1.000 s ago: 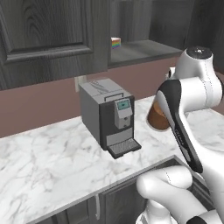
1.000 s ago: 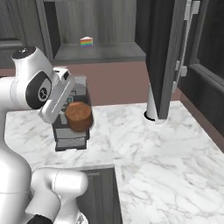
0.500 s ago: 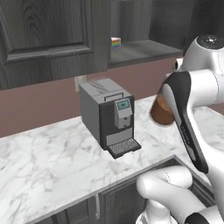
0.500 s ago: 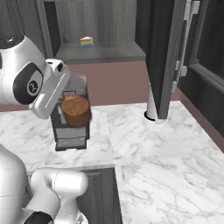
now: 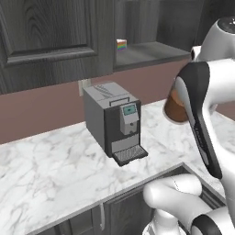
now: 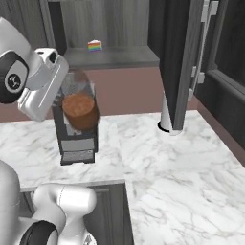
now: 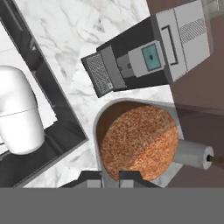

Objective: Pick the jar and candle from the dining table and place them in the open cabinet. Close the cabinet after placing the objects.

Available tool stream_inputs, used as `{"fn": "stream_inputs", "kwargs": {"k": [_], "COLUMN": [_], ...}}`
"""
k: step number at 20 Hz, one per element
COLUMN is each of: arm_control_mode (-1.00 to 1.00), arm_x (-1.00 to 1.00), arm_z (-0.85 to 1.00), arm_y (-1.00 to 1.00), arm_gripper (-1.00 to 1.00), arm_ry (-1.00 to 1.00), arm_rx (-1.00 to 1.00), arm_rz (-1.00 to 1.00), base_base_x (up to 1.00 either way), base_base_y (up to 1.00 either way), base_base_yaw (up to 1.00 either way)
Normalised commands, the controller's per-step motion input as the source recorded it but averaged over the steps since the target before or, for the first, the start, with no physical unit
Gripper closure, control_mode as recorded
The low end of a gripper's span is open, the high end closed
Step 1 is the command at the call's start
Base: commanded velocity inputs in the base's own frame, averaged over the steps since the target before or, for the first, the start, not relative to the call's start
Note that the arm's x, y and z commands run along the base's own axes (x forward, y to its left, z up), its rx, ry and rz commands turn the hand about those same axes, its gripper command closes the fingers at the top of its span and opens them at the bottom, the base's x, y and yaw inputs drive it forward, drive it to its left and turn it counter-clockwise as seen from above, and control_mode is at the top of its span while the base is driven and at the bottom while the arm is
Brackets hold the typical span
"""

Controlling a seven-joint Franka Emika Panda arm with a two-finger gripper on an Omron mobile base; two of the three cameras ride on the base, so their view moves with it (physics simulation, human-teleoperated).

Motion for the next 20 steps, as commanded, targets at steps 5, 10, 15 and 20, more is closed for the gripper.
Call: {"fn": "stream_inputs", "kwargs": {"k": [5, 10, 15, 20], "arm_control_mode": [-1.0, -1.0, -1.0, -1.0], "arm_x": [-0.1, 0.0, 0.18, 0.38], "arm_z": [0.28, 0.35, 0.35, 0.28], "arm_y": [-0.15, -0.16, -0.13, -0.03], "arm_gripper": [1.0, 1.0, 1.0, 1.0], "arm_ry": [-0.17, -0.19, -0.14, -0.06], "arm_rx": [-0.15, -0.11, -0.06, -0.02], "arm_rz": [0.0, 0.0, 0.03, 0.06], "base_base_x": [0.0, 0.0, 0.0, 0.0], "base_base_y": [0.0, 0.0, 0.0, 0.0], "base_base_yaw": [0.0, 0.0, 0.0, 0.0]}}
